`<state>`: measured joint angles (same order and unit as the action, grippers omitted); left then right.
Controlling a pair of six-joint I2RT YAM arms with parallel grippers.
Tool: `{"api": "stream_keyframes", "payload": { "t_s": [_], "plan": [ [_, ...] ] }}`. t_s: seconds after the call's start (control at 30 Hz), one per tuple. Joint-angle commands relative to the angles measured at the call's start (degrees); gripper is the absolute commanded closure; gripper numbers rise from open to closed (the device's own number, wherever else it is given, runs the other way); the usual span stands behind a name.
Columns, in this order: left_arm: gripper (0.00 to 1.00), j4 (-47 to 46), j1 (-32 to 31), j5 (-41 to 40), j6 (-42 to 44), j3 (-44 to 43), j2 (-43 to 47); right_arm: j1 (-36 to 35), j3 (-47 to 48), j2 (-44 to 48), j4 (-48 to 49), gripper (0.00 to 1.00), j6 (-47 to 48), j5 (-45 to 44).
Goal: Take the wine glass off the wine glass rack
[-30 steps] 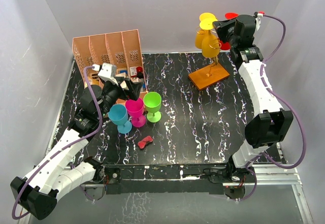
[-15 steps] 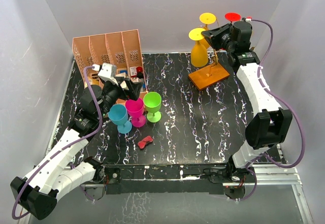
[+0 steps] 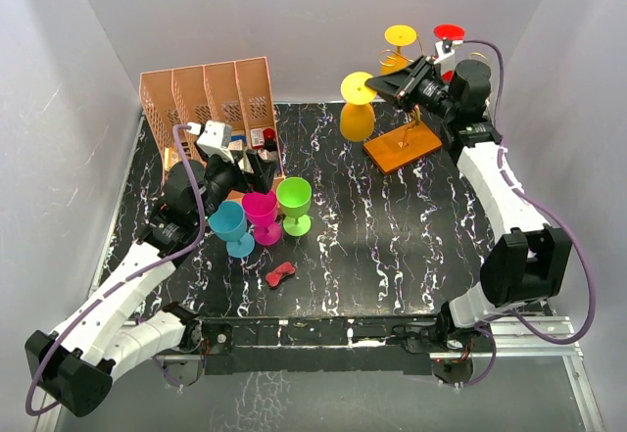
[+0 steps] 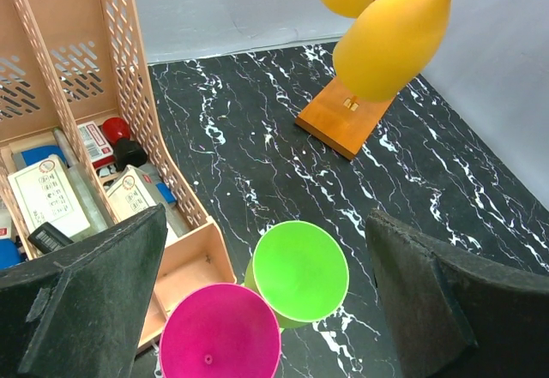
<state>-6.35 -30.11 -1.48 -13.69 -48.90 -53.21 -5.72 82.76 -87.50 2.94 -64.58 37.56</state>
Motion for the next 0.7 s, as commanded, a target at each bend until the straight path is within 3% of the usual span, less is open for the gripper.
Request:
{"api": "stream_keyframes", "payload": {
  "t_s": [0.0, 0.2, 0.37, 0.53, 0.67],
  "plan": [
    [0.03, -0.9, 0.3, -0.5, 0.2, -1.0, -0.5, -1.7, -4.7, 5.1, 11.8, 0.92, 1.2, 11.7],
    [0.03, -1.0, 0.2, -0.9, 0.2, -0.7, -0.9, -2.1, -14.3, 14.8, 9.3, 0.92, 10.9, 13.8],
    [0.03, -1.1, 0.2, -0.6, -0.3, -0.6, -1.3, -2.1, -28.7, 27.7, 3.3, 0.92, 21.4, 6.3],
    [0.03, -1.4, 0.2, -0.4, -1.1, -0.3, -1.9, -2.1, -43.7, 41.8, 3.5, 0.92, 21.2, -0.1],
    [0.03, -1.5, 0.2, 0.4, -2.1, -0.1, -2.4, -2.0, -51.1, 49.6, 7.6, 0.92, 14.3, -3.3]
  ]
}}
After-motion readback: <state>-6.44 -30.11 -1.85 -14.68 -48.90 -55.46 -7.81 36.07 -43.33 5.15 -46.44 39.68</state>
